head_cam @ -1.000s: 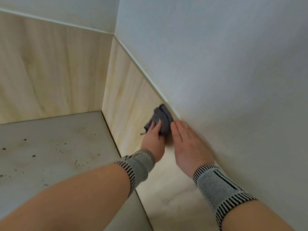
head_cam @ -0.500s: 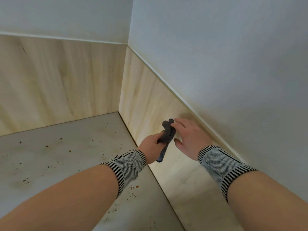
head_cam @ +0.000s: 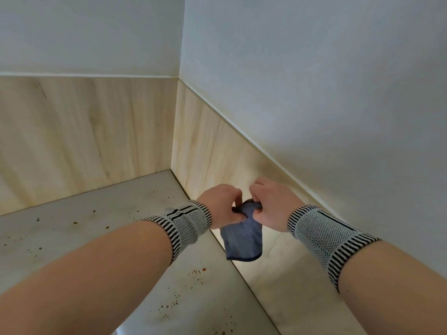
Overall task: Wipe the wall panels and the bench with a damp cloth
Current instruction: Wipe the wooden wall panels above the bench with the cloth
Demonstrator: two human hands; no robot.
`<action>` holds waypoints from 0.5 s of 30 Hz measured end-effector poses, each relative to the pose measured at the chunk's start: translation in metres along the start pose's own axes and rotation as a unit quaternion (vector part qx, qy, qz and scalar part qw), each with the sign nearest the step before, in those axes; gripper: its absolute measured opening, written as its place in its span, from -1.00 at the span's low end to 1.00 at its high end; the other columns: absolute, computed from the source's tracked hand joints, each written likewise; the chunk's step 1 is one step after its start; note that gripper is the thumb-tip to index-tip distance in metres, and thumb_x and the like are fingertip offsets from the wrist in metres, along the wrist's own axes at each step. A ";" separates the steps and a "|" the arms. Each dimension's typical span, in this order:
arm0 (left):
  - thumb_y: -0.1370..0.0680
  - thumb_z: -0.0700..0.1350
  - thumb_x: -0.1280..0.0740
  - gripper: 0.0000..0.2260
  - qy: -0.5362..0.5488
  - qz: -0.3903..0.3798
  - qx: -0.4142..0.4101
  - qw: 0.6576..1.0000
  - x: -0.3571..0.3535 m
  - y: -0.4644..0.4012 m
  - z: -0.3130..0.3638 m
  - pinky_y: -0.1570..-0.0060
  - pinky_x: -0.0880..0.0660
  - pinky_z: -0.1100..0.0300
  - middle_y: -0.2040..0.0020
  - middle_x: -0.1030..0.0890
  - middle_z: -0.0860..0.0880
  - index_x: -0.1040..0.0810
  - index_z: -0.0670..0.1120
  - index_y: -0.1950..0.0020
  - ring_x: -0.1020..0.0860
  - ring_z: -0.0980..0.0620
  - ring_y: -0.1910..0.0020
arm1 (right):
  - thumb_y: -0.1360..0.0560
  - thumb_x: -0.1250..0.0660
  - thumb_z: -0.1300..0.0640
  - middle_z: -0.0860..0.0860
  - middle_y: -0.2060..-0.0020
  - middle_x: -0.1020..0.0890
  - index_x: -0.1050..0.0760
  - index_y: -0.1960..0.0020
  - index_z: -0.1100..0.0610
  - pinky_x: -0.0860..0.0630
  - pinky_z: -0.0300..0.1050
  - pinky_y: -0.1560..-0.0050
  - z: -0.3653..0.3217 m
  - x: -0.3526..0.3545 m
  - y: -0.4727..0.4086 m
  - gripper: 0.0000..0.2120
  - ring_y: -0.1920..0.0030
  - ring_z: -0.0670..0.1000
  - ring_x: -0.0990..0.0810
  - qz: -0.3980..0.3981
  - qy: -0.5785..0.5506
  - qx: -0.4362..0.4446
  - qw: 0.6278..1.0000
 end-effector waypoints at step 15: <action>-0.65 0.06 -0.20 -0.63 0.110 -0.147 0.209 0.960 -0.019 0.010 -0.029 0.01 -0.48 0.12 -0.01 -0.62 -0.13 -0.58 -0.21 -0.19 -0.55 -0.08 0.05 | -0.60 -0.11 -0.16 -0.04 0.26 -0.43 -0.34 0.24 0.08 -0.35 -0.13 0.21 0.011 -0.007 0.006 -0.63 0.21 0.01 -0.42 -0.040 0.126 -0.081 0.988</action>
Point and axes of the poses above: each hand's wrist, its own y-axis away from the middle knuckle, its own x-axis out of the back of the hand, z = x × y, the point moved 5 cm from there along -y, towards the middle knuckle
